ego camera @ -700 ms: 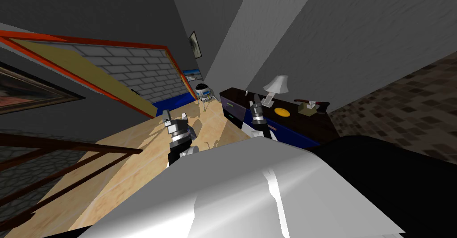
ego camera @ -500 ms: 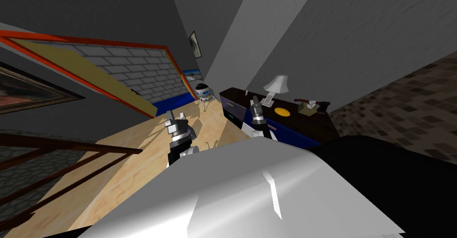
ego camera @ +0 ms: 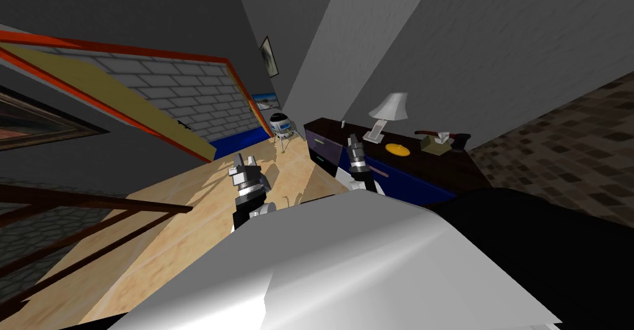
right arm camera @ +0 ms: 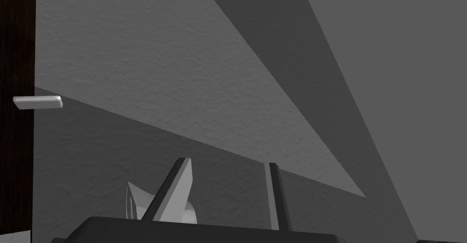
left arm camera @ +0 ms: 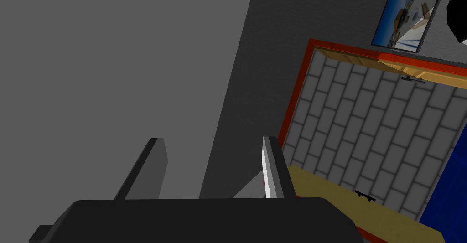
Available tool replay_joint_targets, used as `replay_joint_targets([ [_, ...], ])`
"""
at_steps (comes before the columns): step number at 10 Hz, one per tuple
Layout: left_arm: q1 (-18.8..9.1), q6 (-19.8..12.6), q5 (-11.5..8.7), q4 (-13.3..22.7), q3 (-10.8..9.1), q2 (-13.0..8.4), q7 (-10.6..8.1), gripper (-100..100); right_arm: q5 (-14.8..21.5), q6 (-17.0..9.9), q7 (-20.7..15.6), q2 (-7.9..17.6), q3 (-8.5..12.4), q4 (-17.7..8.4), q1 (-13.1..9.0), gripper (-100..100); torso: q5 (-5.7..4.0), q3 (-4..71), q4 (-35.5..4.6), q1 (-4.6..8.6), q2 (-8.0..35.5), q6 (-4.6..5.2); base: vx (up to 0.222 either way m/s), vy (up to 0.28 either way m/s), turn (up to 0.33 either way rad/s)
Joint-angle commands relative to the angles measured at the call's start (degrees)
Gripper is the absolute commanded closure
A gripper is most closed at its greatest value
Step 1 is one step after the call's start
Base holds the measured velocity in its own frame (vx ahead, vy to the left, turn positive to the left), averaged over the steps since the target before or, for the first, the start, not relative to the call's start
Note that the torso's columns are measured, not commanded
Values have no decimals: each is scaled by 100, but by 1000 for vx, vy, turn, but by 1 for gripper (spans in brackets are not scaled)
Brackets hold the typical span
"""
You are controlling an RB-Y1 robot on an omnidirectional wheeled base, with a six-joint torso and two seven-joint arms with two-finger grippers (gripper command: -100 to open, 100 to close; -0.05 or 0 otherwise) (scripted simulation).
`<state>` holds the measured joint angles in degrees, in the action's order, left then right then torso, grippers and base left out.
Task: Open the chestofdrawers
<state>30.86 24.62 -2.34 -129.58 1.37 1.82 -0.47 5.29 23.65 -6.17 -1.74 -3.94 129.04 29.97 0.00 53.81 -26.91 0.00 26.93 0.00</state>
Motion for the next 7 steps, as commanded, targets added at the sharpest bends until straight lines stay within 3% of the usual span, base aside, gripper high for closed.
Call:
replay_joint_targets([
  [1,0,0,0,0,0,0,0,0,0,0,0,0,0,0,0,0,0,846,-423,0,423,0,0,0,0],
  [2,0,0,0,0,0,0,0,0,0,0,0,0,0,0,0,0,0,1692,-846,0,846,0,0,0,0],
  [3,0,0,0,0,0,0,0,0,83,-33,-24,229,13,-25,-8,-100,0,2538,-1269,0,1269,0,21,10,-15],
  [4,1,0,0,2,0,0,0,0,168,-68,-49,390,27,-51,-17,-100,1,2934,-1457,-2,1458,0,39,25,-30],
  [7,2,-1,0,3,0,0,0,0,578,-235,-168,822,93,-181,-59,-100,2,3080,-1533,-6,1526,0,66,42,-35],
])
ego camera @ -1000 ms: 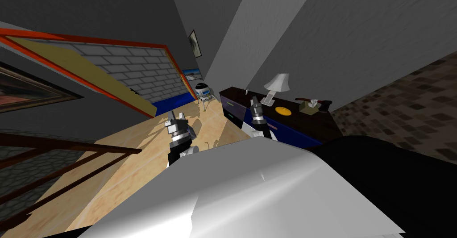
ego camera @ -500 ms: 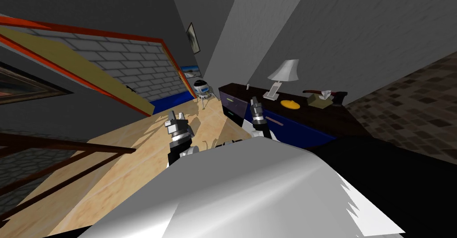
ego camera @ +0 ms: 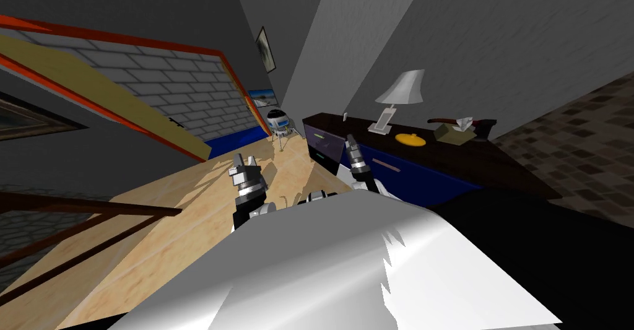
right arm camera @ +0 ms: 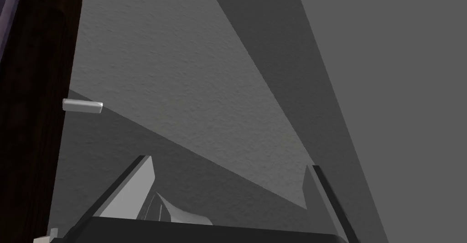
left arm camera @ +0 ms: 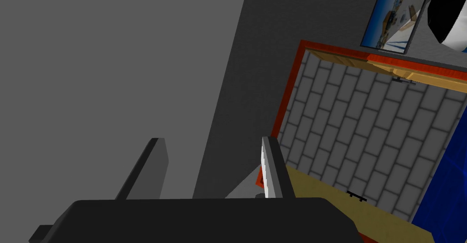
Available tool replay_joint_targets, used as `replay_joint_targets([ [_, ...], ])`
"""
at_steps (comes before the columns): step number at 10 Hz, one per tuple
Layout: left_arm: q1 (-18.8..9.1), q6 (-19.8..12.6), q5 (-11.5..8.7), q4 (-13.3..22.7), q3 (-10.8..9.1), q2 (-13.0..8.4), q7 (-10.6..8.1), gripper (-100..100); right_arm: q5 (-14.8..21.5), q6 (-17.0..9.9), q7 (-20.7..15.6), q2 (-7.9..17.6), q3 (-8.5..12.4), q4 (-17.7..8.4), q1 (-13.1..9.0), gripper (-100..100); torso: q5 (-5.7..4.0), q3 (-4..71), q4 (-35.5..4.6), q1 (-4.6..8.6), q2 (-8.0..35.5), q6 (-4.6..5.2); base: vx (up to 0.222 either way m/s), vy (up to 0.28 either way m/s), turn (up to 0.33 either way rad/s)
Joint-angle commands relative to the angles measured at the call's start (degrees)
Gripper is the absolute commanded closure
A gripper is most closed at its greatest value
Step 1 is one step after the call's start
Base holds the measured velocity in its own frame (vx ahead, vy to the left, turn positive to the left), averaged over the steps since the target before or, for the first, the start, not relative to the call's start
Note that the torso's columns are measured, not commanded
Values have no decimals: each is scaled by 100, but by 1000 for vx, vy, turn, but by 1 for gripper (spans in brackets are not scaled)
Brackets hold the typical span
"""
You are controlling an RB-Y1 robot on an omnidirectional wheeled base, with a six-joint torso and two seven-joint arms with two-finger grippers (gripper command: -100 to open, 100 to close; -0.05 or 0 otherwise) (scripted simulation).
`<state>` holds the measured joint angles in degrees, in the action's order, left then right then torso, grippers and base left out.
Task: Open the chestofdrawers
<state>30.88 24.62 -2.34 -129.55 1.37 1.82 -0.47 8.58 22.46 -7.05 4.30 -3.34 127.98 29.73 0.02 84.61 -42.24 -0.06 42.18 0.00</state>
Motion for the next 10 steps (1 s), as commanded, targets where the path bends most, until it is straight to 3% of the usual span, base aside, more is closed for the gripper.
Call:
replay_joint_targets([
  [1,0,0,0,0,0,0,0,0,432,-191,-134,330,62,-133,-54,-100,-2,1,-2,5,0,0,100,52,-51],
  [3,1,0,0,0,0,0,0,0,782,-365,-259,509,131,-264,-98,-100,1,5,0,-6,-6,0,153,88,-57],
  [10,0,0,0,0,0,0,0,0,1849,-792,-566,716,300,-585,-204,-100,-1,-6,-5,5,13,-1,85,55,-38],
])
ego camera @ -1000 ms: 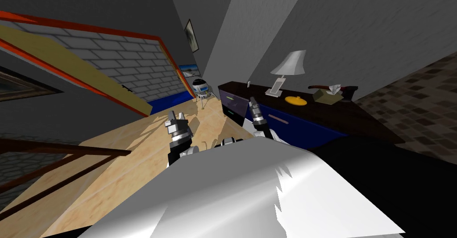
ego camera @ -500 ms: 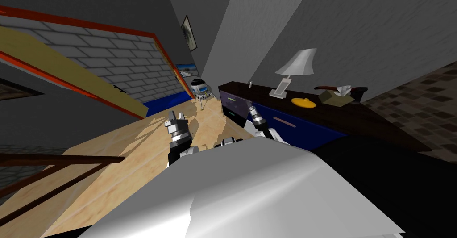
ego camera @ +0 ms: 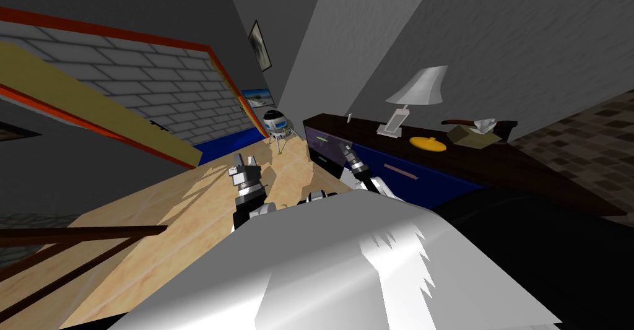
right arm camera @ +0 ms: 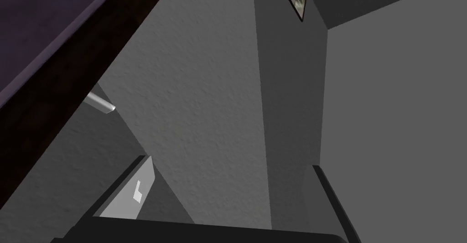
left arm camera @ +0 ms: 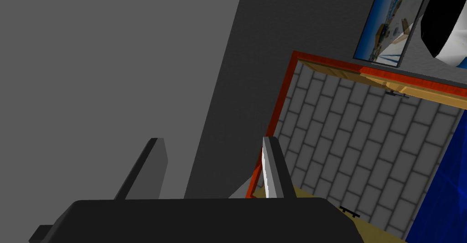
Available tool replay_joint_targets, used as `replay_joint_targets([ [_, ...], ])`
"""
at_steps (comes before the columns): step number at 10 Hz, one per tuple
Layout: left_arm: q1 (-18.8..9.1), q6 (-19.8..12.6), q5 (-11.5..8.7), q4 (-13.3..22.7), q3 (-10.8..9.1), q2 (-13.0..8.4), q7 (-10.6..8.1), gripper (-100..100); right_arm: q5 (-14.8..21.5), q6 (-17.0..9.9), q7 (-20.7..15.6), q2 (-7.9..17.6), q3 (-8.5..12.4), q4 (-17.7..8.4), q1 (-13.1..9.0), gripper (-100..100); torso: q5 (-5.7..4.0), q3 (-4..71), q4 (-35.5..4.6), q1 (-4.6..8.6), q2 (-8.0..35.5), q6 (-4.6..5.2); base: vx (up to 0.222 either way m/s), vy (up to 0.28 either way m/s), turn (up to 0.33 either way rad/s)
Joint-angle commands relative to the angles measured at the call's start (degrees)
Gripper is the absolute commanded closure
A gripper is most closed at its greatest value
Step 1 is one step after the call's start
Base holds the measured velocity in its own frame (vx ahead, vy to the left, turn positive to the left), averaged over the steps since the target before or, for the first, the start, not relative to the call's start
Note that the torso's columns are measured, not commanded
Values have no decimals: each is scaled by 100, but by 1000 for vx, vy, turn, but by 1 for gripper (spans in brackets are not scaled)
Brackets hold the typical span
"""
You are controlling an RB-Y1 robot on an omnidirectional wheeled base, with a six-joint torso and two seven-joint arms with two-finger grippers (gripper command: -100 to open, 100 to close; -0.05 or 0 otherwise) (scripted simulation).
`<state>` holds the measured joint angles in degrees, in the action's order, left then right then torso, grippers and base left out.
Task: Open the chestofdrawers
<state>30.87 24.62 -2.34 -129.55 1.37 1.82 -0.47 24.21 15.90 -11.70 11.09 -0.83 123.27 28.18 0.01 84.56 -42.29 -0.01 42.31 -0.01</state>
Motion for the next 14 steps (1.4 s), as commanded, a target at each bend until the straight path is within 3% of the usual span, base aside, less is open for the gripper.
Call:
replay_joint_targets([
  [1,0,0,0,0,0,0,0,0,355,-136,-101,37,49,-114,-48,-100,0,2,1,-4,-6,1,74,54,-34],
  [14,0,0,0,0,0,0,0,0,2441,-1047,-750,115,408,-829,-281,-100,1,-1,0,-2,3,0,93,61,-44],
])
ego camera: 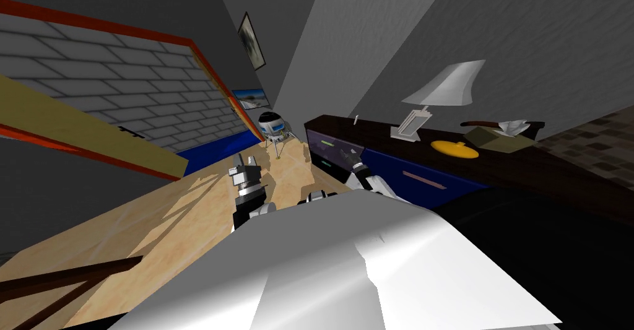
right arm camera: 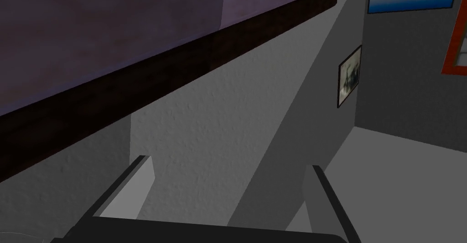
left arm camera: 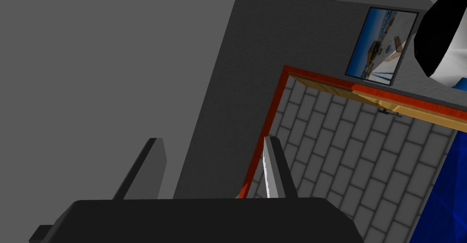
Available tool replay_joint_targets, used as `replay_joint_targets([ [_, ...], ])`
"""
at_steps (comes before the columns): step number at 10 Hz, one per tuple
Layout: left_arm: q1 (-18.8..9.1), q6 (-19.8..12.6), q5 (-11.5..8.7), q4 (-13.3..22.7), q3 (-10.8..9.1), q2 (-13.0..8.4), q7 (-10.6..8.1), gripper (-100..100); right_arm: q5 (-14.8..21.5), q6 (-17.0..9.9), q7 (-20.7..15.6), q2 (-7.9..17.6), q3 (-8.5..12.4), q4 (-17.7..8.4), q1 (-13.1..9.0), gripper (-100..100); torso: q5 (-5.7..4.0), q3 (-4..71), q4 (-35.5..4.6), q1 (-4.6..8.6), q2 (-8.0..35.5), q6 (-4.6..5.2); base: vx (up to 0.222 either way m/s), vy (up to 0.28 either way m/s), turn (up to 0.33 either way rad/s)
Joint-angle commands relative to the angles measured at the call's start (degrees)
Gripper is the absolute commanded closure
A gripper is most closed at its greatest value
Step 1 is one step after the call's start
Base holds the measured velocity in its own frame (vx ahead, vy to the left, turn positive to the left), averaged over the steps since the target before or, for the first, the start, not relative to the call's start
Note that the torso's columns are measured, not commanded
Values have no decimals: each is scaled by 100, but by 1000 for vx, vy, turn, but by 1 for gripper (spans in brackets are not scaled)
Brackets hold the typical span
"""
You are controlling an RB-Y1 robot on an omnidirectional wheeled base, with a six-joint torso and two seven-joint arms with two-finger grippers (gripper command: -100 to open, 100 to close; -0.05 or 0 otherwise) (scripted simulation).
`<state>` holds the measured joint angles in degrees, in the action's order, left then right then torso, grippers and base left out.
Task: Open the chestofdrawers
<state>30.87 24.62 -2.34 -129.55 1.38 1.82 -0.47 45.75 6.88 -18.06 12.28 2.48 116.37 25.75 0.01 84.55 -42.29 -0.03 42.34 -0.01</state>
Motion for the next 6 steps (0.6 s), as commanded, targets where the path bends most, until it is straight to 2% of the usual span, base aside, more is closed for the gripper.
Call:
replay_joint_targets([
  [1,0,0,0,0,0,0,0,0,433,-145,-114,-4,76,-139,-38,-100,0,-1,-1,-3,-2,1,78,71,-34],
  [4,0,0,0,0,0,0,0,0,957,-430,-313,-20,187,-381,-115,-100,-2,3,1,3,-6,0,92,75,-51],
  [5,0,0,0,0,0,0,0,0,1120,-430,-313,-20,187,-381,-115,-100,-1,6,3,2,-13,1,97,70,-38],
  [6,0,0,0,0,0,0,0,0,1306,-575,-413,-32,244,-509,-155,-100,-1,5,2,5,-8,0,111,89,-50],
])
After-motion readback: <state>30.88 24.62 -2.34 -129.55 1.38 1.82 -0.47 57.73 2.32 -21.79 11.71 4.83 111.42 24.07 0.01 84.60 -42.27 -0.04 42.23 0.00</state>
